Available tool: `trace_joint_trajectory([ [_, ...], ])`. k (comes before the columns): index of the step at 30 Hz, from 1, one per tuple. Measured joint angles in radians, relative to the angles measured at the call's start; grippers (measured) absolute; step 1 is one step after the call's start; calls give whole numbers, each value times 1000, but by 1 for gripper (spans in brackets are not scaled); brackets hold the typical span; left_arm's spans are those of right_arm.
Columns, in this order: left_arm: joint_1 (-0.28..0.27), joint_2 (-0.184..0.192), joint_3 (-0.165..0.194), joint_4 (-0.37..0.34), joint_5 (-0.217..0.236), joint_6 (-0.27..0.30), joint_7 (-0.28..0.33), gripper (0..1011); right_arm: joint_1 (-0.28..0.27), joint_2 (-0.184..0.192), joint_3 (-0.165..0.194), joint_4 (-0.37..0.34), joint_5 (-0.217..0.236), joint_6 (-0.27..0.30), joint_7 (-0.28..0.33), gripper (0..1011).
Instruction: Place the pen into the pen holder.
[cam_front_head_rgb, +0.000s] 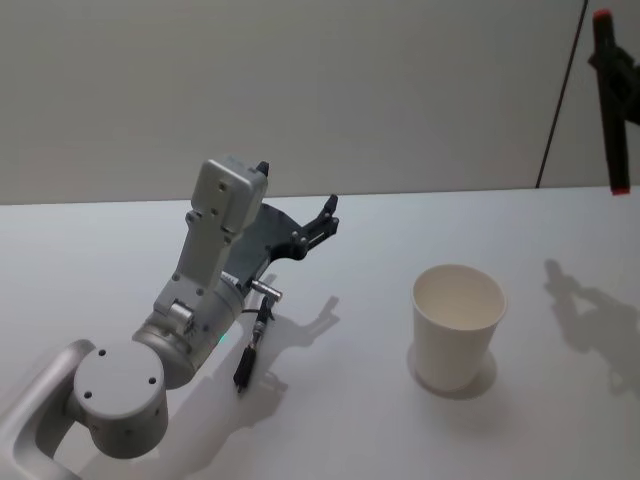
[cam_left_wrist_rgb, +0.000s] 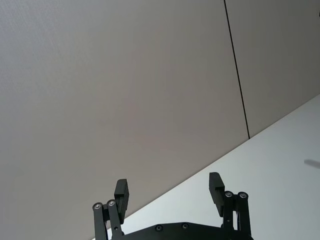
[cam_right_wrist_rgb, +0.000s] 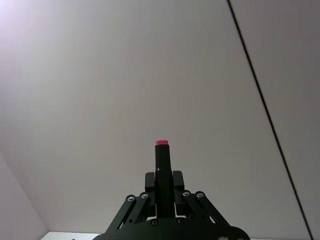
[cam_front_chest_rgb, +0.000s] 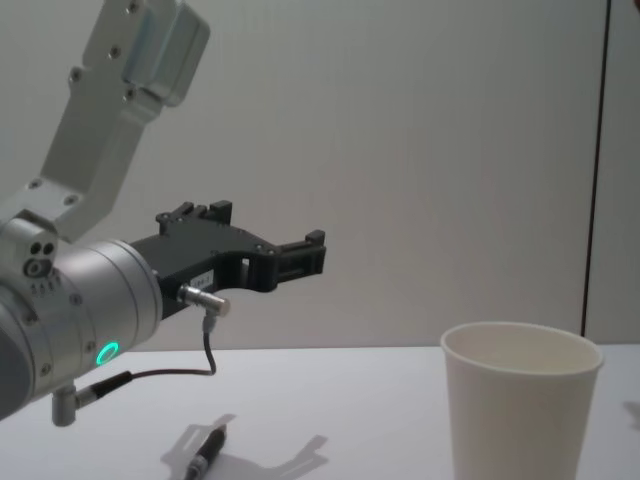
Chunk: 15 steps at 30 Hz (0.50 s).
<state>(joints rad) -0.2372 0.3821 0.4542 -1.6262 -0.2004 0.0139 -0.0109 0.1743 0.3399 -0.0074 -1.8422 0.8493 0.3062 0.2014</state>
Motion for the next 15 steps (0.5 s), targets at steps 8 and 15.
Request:
trace_joint_trajectory([
  [8,0,0,0,0,0,0,0,1001,-41,16,-14,-38,-58,-86,107,195],
  [15,0,0,0,0,0,0,0,1001,-92,32,-33,-74,-145,-186,202,195],
])
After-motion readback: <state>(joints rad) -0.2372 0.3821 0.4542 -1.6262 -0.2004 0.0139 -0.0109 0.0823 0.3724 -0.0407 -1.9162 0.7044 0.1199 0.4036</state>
